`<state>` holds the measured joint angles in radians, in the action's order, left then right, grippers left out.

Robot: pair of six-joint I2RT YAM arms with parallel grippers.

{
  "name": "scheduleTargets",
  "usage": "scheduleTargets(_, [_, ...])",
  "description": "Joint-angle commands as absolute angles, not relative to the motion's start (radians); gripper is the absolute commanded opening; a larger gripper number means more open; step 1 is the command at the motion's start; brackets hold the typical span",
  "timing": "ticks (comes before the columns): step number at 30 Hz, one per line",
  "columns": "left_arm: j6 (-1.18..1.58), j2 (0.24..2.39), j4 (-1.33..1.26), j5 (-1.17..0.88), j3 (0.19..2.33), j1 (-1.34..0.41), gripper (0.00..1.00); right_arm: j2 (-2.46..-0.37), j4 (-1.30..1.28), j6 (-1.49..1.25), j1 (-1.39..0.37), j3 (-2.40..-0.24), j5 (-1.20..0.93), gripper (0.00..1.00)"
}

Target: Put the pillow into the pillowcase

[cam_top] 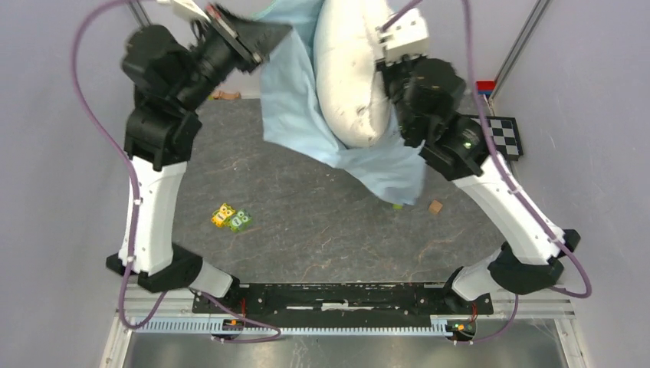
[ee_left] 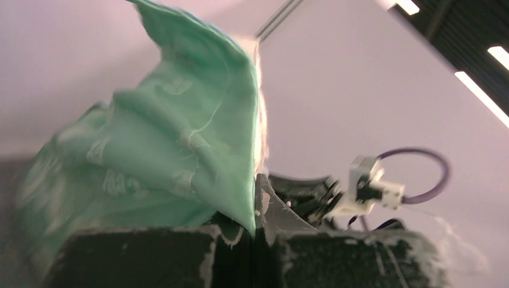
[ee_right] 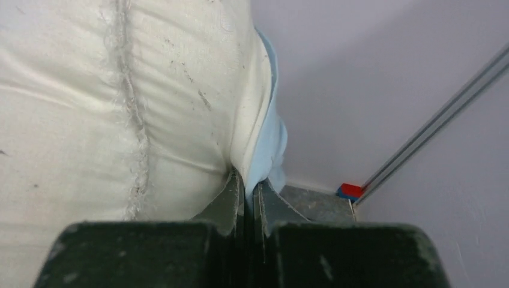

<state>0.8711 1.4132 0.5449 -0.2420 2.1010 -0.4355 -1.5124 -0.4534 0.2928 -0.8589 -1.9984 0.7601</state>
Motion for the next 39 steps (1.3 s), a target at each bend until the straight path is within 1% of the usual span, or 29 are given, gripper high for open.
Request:
scheduleTargets(1, [0.911, 1.65, 0.555, -0.293, 2.578, -0.437, 0.03, -1.409, -0.209, 0.331, -0.844, -2.014, 0.743, 0.0])
scheduleTargets(3, [0.986, 1.728, 0.476, -0.311, 2.659, -0.438, 0.03, -1.406, -0.156, 0.35, -0.844, -2.043, 0.718, 0.0])
scheduleTargets(7, [1.028, 1.745, 0.367, -0.306, 2.618, -0.437, 0.03, -1.458, -0.174, 0.341, -0.844, -2.16, 0.657, 0.0])
scheduleTargets(9, [1.009, 1.746, 0.383, -0.292, 2.613, -0.438, 0.03, -1.465, -0.185, 0.324, -0.845, -2.154, 0.641, 0.0])
scheduleTargets(12, [0.995, 1.755, 0.4, -0.301, 2.611, -0.436, 0.03, -1.441, -0.147, 0.32, -0.844, -2.079, 0.649, 0.0])
scheduleTargets(14, [0.979, 1.76, 0.433, -0.301, 2.611, -0.435, 0.03, -1.442, -0.171, 0.29, -0.844, -2.086, 0.638, 0.0])
scheduleTargets(18, [0.92, 1.738, 0.574, -0.226, 2.581, -0.418, 0.03, -1.436, -0.24, 0.207, -0.844, -2.055, 0.583, 0.0])
scheduleTargets(19, [0.921, 1.724, 0.588, -0.211, 2.552, -0.402, 0.03, -1.437, -0.262, 0.192, -0.844, -2.039, 0.575, 0.02])
scheduleTargets(20, [0.93, 1.708, 0.594, -0.201, 2.515, -0.384, 0.03, -1.442, -0.291, 0.172, -0.844, -2.029, 0.567, 0.08])
scheduleTargets(22, [0.937, 1.699, 0.617, -0.184, 2.488, -0.359, 0.03, -1.458, -0.364, 0.124, -0.841, -2.046, 0.536, 0.27])
scheduleTargets(23, [0.932, 1.702, 0.642, -0.172, 2.491, -0.352, 0.03, -1.462, -0.404, 0.088, -0.841, -2.062, 0.505, 0.4])
scheduleTargets(25, [0.923, 1.704, 0.677, -0.15, 2.485, -0.336, 0.03, -1.447, -0.435, 0.028, -0.84, -2.053, 0.441, 0.62])
scheduleTargets(27, [0.92, 1.702, 0.686, -0.147, 2.46, -0.32, 0.03, -1.412, -0.432, -0.029, -0.839, -2.01, 0.384, 0.77])
scheduleTargets(28, [0.922, 1.702, 0.682, -0.149, 2.445, -0.313, 0.03, -1.396, -0.428, -0.058, -0.84, -1.991, 0.358, 0.8])
scheduleTargets(29, [0.923, 1.7, 0.676, -0.155, 2.436, -0.31, 0.03, -1.385, -0.424, -0.079, -0.84, -1.982, 0.336, 0.81])
scheduleTargets(32, [0.927, 1.704, 0.666, -0.161, 2.433, -0.309, 0.03, -1.399, -0.455, -0.112, -0.84, -2.01, 0.29, 0.8])
scheduleTargets(35, [0.927, 1.711, 0.655, -0.175, 2.435, -0.309, 0.03, -1.45, -0.52, -0.116, -0.84, -2.085, 0.358, 0.81])
scheduleTargets(39, [0.922, 1.708, 0.654, -0.176, 2.428, -0.308, 0.03, -1.522, -0.498, -0.11, -0.839, -2.146, 0.389, 0.87])
